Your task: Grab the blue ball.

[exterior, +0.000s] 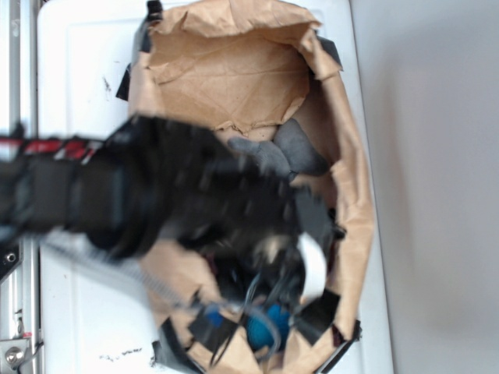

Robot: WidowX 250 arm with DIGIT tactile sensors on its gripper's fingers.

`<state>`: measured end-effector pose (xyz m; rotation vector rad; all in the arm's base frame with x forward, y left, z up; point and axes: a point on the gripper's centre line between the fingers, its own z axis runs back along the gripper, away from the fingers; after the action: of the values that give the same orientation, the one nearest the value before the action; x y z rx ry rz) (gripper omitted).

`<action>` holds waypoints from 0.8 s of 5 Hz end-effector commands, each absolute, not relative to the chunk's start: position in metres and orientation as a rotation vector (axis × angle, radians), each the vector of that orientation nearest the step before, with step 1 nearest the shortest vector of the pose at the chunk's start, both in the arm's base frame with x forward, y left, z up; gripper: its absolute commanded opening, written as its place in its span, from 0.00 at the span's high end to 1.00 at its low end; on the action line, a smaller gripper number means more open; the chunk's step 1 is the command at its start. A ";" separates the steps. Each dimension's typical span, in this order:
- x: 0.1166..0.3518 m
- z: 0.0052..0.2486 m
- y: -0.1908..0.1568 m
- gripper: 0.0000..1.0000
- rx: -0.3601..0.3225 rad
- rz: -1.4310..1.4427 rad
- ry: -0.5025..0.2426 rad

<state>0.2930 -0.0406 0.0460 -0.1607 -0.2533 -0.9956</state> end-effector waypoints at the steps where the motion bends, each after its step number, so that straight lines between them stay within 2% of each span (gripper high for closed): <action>1: 0.311 0.073 -0.007 0.00 -0.245 -1.238 -0.268; 2: 0.297 0.075 -0.011 0.00 -0.226 -1.352 -0.322; 3: 0.280 0.069 -0.032 0.00 -0.179 -1.428 -0.331; 4: 0.273 0.068 -0.053 0.00 -0.171 -1.484 -0.347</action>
<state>0.2702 -0.0484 0.0528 -0.2168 -0.2924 -1.4248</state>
